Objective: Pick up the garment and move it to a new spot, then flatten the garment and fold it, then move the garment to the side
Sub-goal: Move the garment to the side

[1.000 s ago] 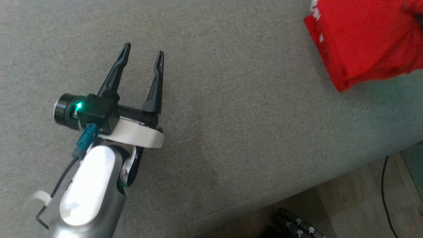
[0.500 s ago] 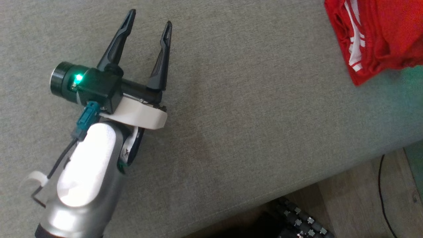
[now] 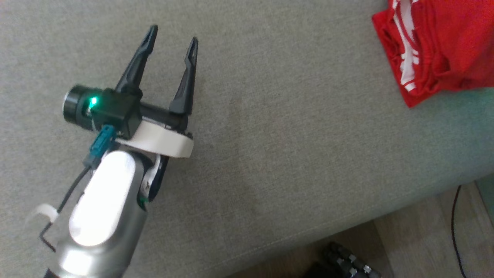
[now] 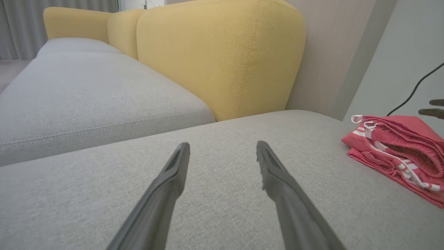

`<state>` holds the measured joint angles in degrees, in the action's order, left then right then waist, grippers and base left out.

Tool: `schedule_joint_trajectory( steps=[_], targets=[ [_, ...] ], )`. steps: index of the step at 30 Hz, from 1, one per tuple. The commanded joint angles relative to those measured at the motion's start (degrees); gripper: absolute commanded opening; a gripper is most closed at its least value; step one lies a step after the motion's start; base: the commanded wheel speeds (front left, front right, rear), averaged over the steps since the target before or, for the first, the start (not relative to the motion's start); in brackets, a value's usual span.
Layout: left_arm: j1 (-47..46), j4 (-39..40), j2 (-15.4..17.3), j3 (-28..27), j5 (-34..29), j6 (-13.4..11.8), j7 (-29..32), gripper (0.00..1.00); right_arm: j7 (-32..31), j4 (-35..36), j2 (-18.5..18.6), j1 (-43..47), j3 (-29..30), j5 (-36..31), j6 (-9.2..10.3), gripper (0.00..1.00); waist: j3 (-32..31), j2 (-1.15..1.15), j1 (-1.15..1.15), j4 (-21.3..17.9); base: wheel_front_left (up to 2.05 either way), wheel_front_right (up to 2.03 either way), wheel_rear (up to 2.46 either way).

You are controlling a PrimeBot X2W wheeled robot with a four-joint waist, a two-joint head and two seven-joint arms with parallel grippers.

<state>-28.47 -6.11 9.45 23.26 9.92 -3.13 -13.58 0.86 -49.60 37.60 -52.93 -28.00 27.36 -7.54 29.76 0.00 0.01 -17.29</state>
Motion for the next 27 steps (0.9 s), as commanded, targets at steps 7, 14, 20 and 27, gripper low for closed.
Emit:
schedule_joint_trajectory(
  steps=[7, 14, 20, 27],
  targets=[
    [5.18, 0.24, 0.50, -2.96, 1.89, -1.56, -1.06, 1.00, 5.86, 5.57, -1.76, 4.77, 7.22, -3.25, 0.05, 1.00, -9.26, 0.00, -0.01, 1.62, 0.00, 0.00, 0.00],
    [12.62, 0.77, 1.24, -5.06, 3.66, -3.70, -1.27, 1.00, 8.78, 18.43, -13.40, 19.90, 18.63, -10.37, 0.05, 1.00, -16.75, 0.00, -0.01, 4.96, 0.00, 0.00, 0.00],
    [16.83, 1.12, 2.01, -6.39, 4.75, -4.82, -1.31, 1.00, 6.27, 31.26, -23.58, 31.14, 22.83, -15.09, 0.05, 1.00, -20.42, 0.00, -0.01, 8.92, 0.00, 0.00, 0.00],
    [21.19, 0.99, 3.01, -8.15, 5.85, -6.14, -1.34, 1.00, 3.19, 41.29, -30.31, 39.80, 22.52, -18.15, 0.05, 1.00, -24.76, 0.00, -0.01, 12.78, 0.00, 0.00, 0.00]
  ],
)
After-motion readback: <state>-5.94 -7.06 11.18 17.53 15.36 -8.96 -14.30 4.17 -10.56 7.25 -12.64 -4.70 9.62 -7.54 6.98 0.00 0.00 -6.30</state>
